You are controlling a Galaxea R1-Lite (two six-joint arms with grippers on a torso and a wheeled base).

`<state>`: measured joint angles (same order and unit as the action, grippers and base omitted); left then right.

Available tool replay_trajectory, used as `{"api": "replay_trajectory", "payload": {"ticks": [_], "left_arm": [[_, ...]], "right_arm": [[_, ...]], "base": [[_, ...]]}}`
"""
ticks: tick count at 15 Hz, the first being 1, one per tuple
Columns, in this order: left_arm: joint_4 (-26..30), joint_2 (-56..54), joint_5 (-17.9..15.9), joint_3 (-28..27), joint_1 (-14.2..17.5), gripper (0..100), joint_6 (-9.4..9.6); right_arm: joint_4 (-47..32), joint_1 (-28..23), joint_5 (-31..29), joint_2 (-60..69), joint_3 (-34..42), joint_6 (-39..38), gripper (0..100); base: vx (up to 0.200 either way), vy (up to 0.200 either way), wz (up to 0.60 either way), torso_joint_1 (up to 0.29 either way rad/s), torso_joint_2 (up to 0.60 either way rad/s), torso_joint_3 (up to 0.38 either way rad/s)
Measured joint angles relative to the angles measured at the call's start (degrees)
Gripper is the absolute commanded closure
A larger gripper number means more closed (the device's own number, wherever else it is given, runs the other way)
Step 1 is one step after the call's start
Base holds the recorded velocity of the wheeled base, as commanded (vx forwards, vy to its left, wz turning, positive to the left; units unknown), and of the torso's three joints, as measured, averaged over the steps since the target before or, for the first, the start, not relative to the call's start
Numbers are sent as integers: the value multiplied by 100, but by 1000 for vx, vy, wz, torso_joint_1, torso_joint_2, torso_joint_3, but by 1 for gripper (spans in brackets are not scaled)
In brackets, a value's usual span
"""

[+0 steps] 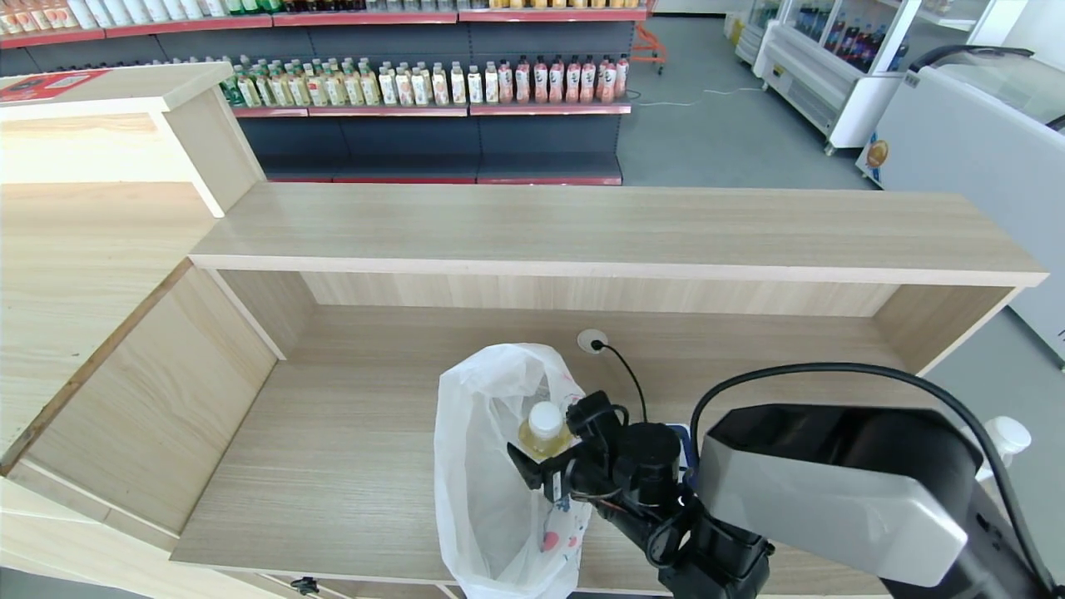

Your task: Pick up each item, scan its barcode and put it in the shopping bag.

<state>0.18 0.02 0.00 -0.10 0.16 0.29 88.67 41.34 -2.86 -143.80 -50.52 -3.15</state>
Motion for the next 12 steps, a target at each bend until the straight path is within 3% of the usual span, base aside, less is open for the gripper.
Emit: {"api": "replay_trajectory", "payload": {"ticks": [6,11,12], "left_arm": [[0,0,0,0,0,0,-27],[0,0,-2,0,0,0,-27],[0,0,0,0,0,0,-29]], "right_arm": [[-1546,-157,-228,1709,339,-1100,0],[-2071,-931,-490,3554,2244,-1136,0],[-2102,-1028,-505,3961,2662,-1089,0]], "base": [[0,0,0,0,0,0],[0,0,0,0,0,0],[0,-200,0,2,2,7]]}}
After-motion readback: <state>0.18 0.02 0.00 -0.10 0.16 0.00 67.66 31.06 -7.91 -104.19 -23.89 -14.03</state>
